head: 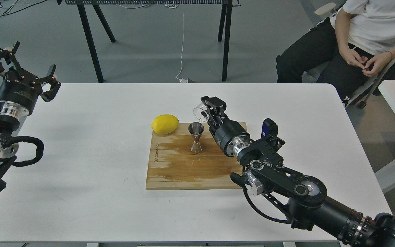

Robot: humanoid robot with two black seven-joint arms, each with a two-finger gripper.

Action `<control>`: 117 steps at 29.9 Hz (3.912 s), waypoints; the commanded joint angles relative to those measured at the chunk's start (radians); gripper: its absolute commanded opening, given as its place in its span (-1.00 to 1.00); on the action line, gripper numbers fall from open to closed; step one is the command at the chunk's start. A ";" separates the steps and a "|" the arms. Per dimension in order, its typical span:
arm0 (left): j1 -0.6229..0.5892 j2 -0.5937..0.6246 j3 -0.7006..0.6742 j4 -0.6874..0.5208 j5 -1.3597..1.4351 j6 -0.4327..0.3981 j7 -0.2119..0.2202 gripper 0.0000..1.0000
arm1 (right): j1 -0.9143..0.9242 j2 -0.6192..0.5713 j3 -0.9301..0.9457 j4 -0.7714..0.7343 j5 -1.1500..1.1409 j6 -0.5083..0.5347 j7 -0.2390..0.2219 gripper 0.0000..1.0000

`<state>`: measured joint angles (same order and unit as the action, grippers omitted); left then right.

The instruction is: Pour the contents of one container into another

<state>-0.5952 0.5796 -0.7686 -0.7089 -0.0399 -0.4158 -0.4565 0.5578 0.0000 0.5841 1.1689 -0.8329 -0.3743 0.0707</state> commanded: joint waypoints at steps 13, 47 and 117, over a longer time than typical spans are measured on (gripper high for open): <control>0.000 -0.001 0.000 0.000 0.000 0.000 -0.001 1.00 | 0.005 0.000 -0.038 -0.047 -0.069 -0.001 0.014 -0.33; 0.009 -0.001 0.002 0.000 0.002 0.000 -0.011 1.00 | 0.071 0.000 -0.191 -0.064 -0.199 -0.104 0.052 -0.34; 0.018 -0.009 -0.018 -0.009 -0.001 0.003 -0.005 1.00 | -0.257 -0.199 0.720 -0.267 1.238 0.362 -0.230 -0.34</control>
<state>-0.5765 0.5747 -0.7854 -0.7180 -0.0414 -0.4135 -0.4616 0.3049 -0.2130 1.3010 0.9248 0.3707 -0.0283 -0.1534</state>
